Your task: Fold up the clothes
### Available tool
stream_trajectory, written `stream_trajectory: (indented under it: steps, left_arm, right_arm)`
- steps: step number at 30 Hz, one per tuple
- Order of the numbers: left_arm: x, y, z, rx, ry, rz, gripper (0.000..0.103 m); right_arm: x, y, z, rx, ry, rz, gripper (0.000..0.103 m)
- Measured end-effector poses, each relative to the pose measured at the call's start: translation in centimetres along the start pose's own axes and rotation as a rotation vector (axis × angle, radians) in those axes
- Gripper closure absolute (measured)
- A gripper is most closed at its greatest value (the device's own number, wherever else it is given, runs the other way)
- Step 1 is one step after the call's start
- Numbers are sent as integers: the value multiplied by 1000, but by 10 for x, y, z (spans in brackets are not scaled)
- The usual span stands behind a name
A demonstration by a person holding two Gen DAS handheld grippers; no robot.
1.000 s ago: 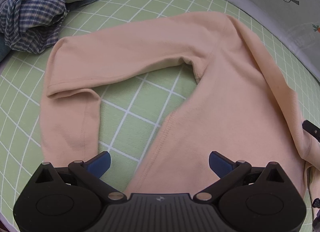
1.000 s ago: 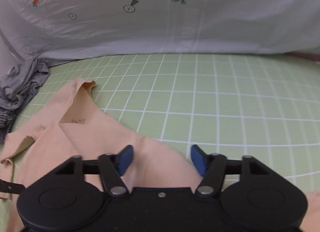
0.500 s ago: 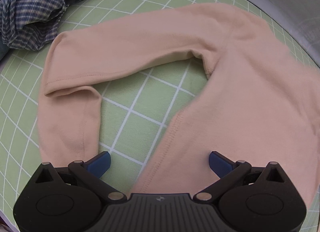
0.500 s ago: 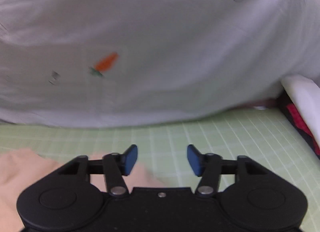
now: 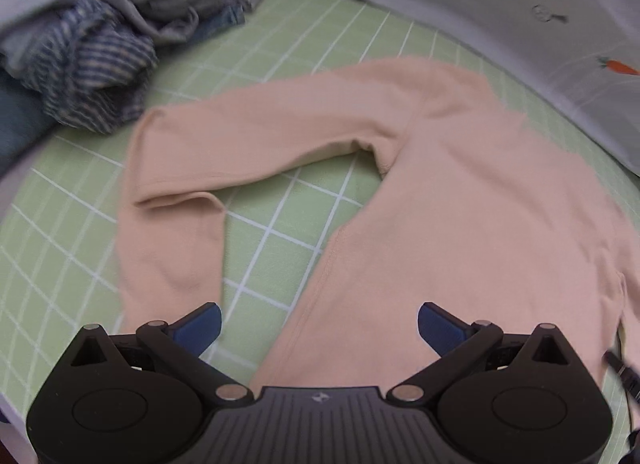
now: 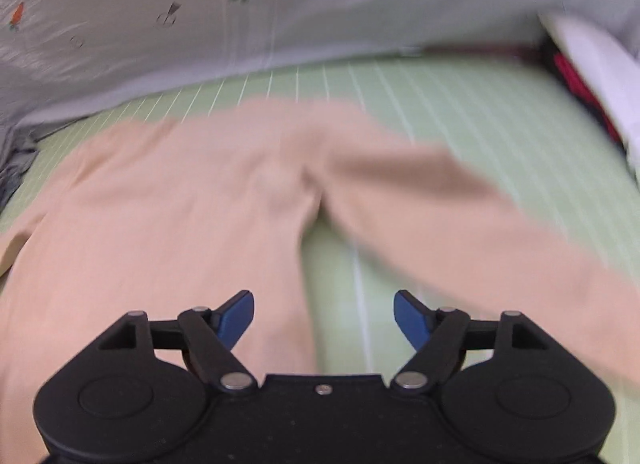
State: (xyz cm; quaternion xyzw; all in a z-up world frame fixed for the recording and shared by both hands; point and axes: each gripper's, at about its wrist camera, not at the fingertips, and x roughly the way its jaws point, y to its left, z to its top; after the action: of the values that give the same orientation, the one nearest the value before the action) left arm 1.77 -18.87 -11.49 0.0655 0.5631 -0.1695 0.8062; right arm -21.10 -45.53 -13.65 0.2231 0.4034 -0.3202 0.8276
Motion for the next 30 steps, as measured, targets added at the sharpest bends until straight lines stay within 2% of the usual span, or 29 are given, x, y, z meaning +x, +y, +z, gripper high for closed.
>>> stream_trajectory:
  steps: [3, 4, 5, 8, 11, 13, 19, 22, 24, 26, 30]
  left_arm:
    - [-21, 6, -22, 3, -21, -8, 0]
    - [-26, 7, -30, 4, -19, -9, 0]
    - [-29, 8, -38, 7, -14, -7, 0]
    - [-42, 13, -66, 15, -8, 9, 0]
    - [-53, 19, -90, 8, -5, 28, 0]
    - [-61, 25, -103, -7, -8, 45, 0]
    - [-70, 52, -131, -88, -4, 79, 0]
    - [-74, 72, -130, -142, -21, 73, 0]
    - [-73, 85, -122, -161, -34, 69, 0]
    - [-70, 97, -111, -167, -36, 60, 0]
    - [-54, 115, -82, -138, -20, 29, 1]
  right_arm:
    - [-17, -4, -27, -10, 21, 57, 27]
    - [-19, -5, -33, -19, 35, 58, 34]
    - [-22, -6, -39, -28, 49, 60, 49]
    - [-29, -8, -58, -65, 75, 70, 78]
    - [-38, -4, -74, -174, 63, 66, 92]
    - [-43, -2, -82, -228, 54, 64, 97]
    - [-46, -14, -80, -184, 69, 80, 98]
    - [-44, -8, -78, -207, 76, 56, 93]
    - [-41, -3, -76, -198, 76, 9, 75]
    - [-38, 2, -73, -177, 83, -45, 26]
    - [-44, 21, -70, -91, 52, -82, 17]
